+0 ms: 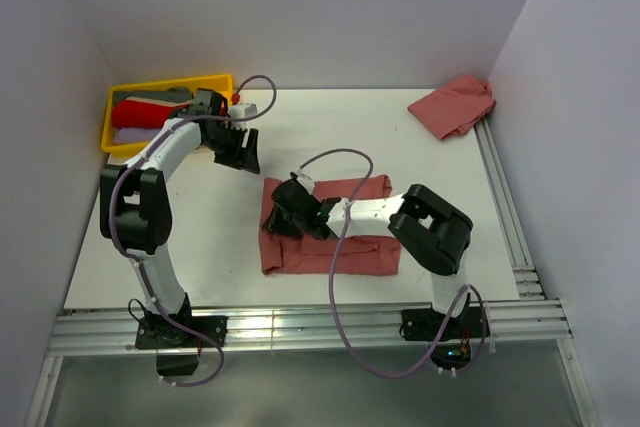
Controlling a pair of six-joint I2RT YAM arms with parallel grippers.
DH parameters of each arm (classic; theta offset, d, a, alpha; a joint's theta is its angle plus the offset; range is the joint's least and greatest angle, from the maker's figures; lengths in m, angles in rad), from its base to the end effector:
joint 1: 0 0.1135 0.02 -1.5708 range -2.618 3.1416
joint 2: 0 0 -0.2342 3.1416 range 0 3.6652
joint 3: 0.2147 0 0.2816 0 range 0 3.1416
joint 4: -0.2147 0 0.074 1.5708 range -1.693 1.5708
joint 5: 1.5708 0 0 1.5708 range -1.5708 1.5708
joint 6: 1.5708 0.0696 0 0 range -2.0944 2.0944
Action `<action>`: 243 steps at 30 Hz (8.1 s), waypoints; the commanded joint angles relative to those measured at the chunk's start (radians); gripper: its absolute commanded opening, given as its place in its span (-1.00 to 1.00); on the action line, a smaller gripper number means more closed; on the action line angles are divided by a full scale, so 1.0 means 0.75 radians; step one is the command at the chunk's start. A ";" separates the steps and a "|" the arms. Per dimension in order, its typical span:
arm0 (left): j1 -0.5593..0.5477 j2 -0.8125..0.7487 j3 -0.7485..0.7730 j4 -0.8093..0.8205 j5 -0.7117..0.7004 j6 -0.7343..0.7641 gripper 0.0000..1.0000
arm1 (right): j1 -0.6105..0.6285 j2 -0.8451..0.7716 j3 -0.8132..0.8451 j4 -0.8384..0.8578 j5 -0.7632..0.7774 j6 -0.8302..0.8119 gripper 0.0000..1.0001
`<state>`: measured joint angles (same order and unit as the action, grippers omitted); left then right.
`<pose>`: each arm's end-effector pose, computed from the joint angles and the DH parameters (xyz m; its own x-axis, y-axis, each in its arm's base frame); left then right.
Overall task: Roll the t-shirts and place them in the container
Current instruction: Roll the tshirt
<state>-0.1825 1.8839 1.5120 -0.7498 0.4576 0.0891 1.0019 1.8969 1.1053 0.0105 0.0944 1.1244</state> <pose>0.4168 -0.1082 0.1693 -0.8511 0.2383 -0.4678 0.4289 0.8295 -0.3578 0.2387 0.3611 0.0809 -0.8878 0.2786 -0.3664 -0.0044 0.7909 0.6119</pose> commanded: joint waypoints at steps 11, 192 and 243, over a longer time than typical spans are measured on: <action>0.014 -0.086 -0.095 -0.011 0.071 0.067 0.38 | -0.078 -0.013 -0.242 0.655 -0.261 0.231 -0.58; -0.231 -0.084 -0.061 0.092 -0.199 -0.016 0.59 | 0.231 0.246 0.610 -0.873 0.477 0.039 0.16; -0.053 -0.596 -0.887 0.811 0.282 -0.025 0.64 | 0.004 -0.048 -0.572 1.081 -0.259 0.327 -0.56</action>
<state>-0.2276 1.4105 0.8539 -0.2127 0.6113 0.0673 1.0206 1.8133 0.7197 0.5526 -0.0002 1.2789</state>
